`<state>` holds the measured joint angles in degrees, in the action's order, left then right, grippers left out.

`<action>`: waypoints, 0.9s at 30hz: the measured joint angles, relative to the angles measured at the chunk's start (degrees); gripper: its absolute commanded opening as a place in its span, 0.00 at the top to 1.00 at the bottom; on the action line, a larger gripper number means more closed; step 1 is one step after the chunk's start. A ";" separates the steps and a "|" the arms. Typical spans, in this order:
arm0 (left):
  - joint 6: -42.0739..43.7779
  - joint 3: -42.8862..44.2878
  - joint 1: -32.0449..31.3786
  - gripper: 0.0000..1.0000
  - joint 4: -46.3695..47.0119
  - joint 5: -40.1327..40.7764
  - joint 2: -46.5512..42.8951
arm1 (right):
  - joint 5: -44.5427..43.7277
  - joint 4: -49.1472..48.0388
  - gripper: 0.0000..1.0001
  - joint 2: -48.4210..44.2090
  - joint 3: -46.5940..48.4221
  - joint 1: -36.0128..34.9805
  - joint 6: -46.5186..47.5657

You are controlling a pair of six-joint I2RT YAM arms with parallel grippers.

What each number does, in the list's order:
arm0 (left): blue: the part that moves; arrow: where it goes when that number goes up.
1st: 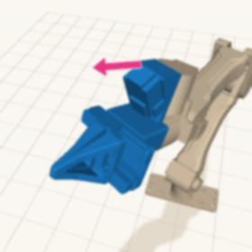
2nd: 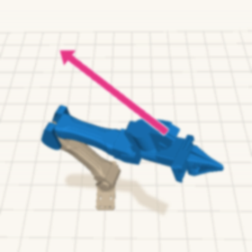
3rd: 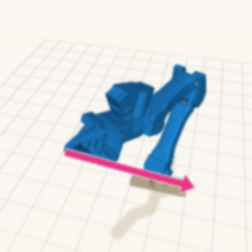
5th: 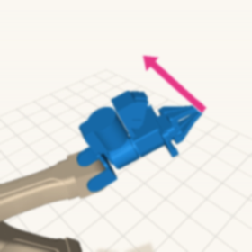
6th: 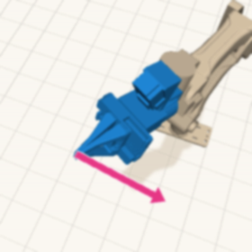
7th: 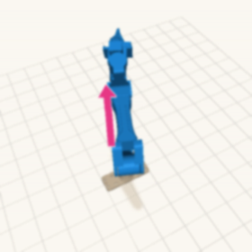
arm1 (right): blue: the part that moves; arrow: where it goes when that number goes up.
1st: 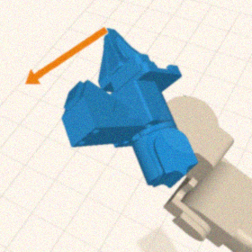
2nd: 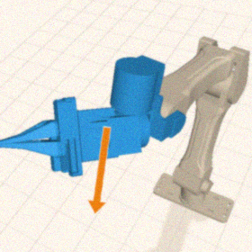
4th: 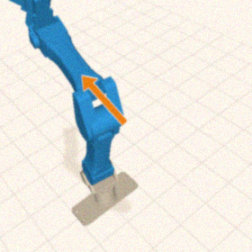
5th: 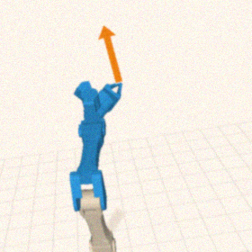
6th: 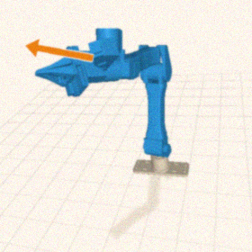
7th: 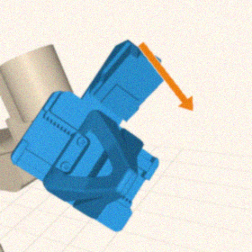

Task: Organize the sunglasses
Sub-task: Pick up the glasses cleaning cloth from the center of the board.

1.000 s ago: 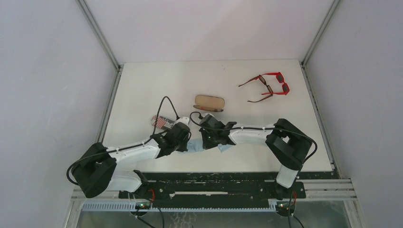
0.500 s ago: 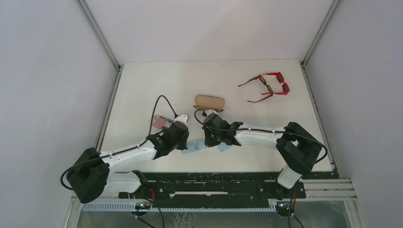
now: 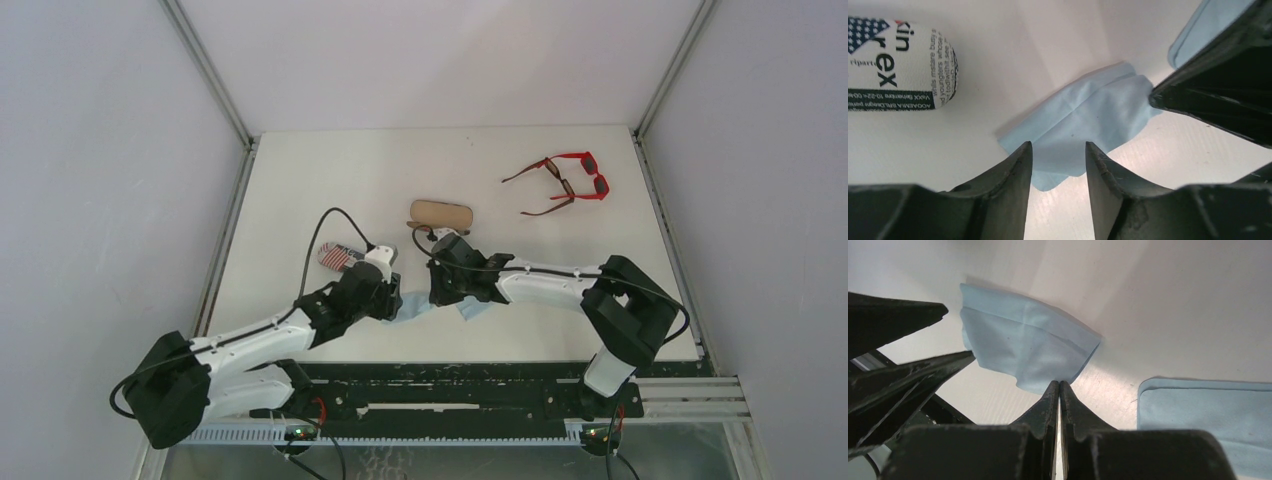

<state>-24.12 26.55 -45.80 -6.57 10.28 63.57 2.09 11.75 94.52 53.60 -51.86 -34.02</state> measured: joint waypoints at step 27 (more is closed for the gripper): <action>11.78 1.38 -10.08 0.43 8.81 1.70 10.93 | 5.03 -1.36 1.00 2.03 0.00 3.32 -2.40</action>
<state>-12.34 27.92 -55.88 2.24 11.99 74.50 7.11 10.39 96.55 53.60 -48.53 -36.42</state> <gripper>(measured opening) 0.583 0.002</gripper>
